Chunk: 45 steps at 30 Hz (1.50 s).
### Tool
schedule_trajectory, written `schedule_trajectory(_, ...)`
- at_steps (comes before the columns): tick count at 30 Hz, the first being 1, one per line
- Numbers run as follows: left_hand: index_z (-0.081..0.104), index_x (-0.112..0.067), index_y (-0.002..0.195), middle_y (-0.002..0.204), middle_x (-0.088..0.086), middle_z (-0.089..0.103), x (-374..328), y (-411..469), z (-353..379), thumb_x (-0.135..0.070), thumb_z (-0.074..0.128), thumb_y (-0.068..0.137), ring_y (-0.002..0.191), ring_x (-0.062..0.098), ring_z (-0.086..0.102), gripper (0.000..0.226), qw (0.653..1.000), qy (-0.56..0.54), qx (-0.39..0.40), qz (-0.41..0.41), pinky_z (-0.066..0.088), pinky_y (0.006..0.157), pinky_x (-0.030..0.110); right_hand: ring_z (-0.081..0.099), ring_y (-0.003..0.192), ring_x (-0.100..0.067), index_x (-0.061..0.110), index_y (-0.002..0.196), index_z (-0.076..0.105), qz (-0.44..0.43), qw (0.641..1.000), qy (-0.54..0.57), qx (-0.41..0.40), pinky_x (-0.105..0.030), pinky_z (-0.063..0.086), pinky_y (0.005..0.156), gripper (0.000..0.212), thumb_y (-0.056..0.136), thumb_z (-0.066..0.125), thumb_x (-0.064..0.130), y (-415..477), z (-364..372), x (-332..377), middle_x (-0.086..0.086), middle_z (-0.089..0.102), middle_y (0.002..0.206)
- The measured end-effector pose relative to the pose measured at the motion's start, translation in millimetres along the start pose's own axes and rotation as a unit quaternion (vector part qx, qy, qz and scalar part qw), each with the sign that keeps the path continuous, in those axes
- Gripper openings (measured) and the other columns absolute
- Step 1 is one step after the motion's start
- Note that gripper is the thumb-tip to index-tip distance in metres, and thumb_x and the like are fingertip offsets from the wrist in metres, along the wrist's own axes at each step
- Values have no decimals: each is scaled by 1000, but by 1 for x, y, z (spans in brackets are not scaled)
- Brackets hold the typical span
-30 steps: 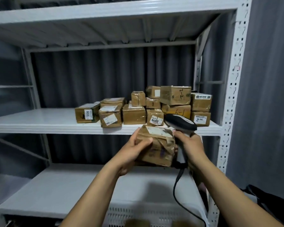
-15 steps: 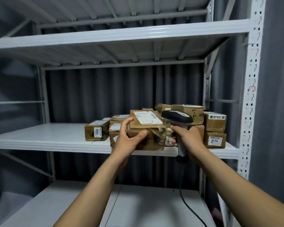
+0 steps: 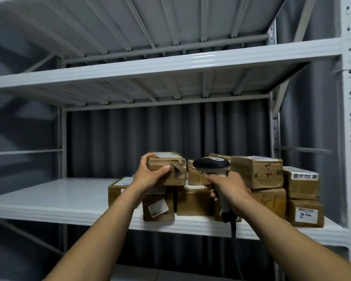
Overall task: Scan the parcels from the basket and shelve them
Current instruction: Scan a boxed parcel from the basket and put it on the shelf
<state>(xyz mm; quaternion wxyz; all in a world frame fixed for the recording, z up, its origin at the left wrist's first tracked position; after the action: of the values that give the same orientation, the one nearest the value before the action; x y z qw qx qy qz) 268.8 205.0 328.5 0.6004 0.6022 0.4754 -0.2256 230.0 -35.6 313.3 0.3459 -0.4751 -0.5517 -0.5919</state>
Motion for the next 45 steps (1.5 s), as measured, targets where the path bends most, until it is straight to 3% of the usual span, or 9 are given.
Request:
schedule_trajectory(6, 40, -28, 133, 119, 0, 56, 35, 53, 14, -36, 74, 83, 106, 19, 55, 61, 997, 83, -2, -3, 47, 94, 32, 59, 55, -17, 4, 92, 61, -7, 999, -28, 16, -27, 50, 52, 20, 89, 68, 22, 29, 9, -16, -7, 64, 70)
schedule_trajectory(11, 41, -17, 141, 131, 10, 59, 53, 78, 14, -33, 69, 88, 118, 27, 56, 63, 981, 193, -26, 12, 45, 99, 36, 59, 52, -15, 2, 98, 64, -18, 998, -53, 14, -25, 48, 49, 25, 91, 65, 25, 46, 9, -27, -7, 64, 66)
schedule_trajectory(15, 30, -13, 148, 140, 13, 51, 53, 82, 17, -32, 66, 90, 127, 28, 49, 71, 961, 273, -26, 40, 40, 103, 35, 55, 47, -15, 0, 88, 64, -21, 998, -57, -2, -25, 45, 45, 22, 89, 66, 22, 47, 6, -26, -8, 61, 61)
schedule_trajectory(18, 28, -18, 151, 156, 10, 29, 50, 65, 14, -39, 60, 92, 141, 28, 31, 70, 916, 385, -11, 109, 29, 114, 38, 52, 43, -16, 0, 79, 64, -31, 998, -53, -8, -26, 44, 45, 19, 87, 67, 17, 45, 2, -26, -9, 60, 58)
schedule_trajectory(22, 40, -25, 146, 158, -1, 26, 36, 26, 13, -61, 30, 91, 145, 20, 23, 66, 834, 485, 51, 257, 21, 117, 38, 55, 41, -17, 2, 83, 66, -41, 997, -64, -30, -27, 45, 48, 15, 84, 69, 17, 41, -6, -28, -6, 62, 55)
schedule_trajectory(25, 24, -30, 152, 163, -6, 3, 39, 22, 24, -63, 22, 96, 149, 18, 0, 65, 779, 573, 148, 207, 6, 120, 45, 56, 42, -15, 2, 88, 66, -41, 995, -83, -33, -25, 46, 49, 18, 85, 68, 20, 39, -6, -27, -5, 64, 58)
schedule_trajectory(30, 9, -34, 154, 161, -7, -13, 40, 38, 47, -67, 17, 95, 148, 21, -14, 68, 786, 578, 185, 115, -5, 118, 51, 60, 51, -16, 3, 96, 64, -24, 994, -102, -5, -29, 48, 53, 23, 88, 67, 24, 36, -3, -28, -8, 67, 67)
schedule_trajectory(40, 0, -29, 154, 159, -6, -24, 43, 74, 84, -71, 24, 92, 148, 25, -16, 79, 793, 569, 213, 33, 2, 118, 55, 57, 46, -16, 5, 83, 66, -15, 995, -99, -25, -25, 46, 50, 19, 86, 68, 23, 50, -5, -33, -7, 65, 62)
schedule_trajectory(45, 0, -28, 155, 159, -4, -23, 46, 82, 90, -70, 27, 92, 148, 26, -14, 80, 785, 583, 208, 39, 4, 117, 56, 56, 48, -15, 10, 82, 62, -11, 994, -106, -7, -25, 47, 49, 16, 88, 68, 23, 54, -2, -36, -4, 63, 62)
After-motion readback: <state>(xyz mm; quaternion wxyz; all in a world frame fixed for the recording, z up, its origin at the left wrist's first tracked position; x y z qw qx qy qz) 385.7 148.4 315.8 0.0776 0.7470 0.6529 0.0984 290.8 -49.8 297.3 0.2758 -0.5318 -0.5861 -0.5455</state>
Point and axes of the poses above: each hand's wrist, its own y-axis towards the middle knuckle, its own z-axis out of the palm, x = y × z, the point moved 3 cm from there along y, towards the middle knuckle
